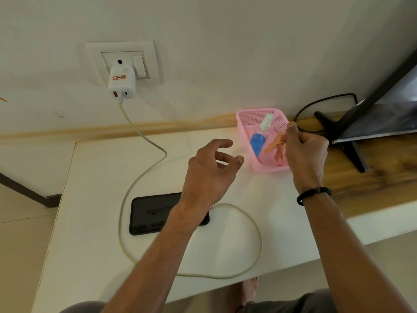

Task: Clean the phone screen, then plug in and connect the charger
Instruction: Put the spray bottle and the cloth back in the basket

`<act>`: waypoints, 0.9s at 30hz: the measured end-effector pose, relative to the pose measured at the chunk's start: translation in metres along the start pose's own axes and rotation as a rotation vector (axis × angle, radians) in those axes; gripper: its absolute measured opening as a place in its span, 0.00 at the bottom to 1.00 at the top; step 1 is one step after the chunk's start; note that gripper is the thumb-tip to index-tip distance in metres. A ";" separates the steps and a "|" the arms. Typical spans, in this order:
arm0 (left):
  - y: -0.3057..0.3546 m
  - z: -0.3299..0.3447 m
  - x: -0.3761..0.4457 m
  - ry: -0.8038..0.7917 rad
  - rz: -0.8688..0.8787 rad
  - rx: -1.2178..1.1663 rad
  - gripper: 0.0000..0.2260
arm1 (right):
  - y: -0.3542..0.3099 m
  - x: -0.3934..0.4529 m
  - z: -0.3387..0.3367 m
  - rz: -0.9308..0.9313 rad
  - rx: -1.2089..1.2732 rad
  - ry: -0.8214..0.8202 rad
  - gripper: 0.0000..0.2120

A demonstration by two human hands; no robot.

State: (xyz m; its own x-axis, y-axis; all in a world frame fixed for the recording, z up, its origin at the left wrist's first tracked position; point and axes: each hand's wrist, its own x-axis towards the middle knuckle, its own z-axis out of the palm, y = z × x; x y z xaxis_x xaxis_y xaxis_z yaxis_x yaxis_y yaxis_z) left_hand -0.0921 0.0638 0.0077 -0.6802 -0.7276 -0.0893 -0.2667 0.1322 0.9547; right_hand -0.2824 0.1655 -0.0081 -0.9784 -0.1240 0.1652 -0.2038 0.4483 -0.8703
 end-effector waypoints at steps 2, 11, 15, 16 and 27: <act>0.000 0.000 0.000 0.003 0.003 -0.002 0.16 | 0.000 0.003 0.001 0.019 0.048 -0.003 0.25; 0.001 -0.002 -0.001 0.003 0.006 -0.011 0.16 | 0.006 0.005 -0.006 0.134 -0.189 -0.196 0.12; 0.001 -0.003 -0.001 0.000 0.005 -0.014 0.16 | -0.008 0.000 -0.008 0.020 -0.254 -0.078 0.16; 0.002 -0.004 -0.001 0.001 0.004 -0.013 0.16 | -0.009 -0.002 -0.008 0.003 -0.264 -0.068 0.17; 0.007 -0.026 -0.005 0.090 0.062 -0.009 0.13 | -0.030 -0.020 -0.003 -0.176 -0.106 0.083 0.16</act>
State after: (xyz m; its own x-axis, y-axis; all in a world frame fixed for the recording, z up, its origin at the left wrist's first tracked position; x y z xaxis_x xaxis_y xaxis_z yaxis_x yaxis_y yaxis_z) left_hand -0.0731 0.0510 0.0222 -0.6313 -0.7755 -0.0050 -0.2197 0.1727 0.9602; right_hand -0.2565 0.1571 0.0159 -0.9259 -0.1373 0.3519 -0.3701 0.5170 -0.7718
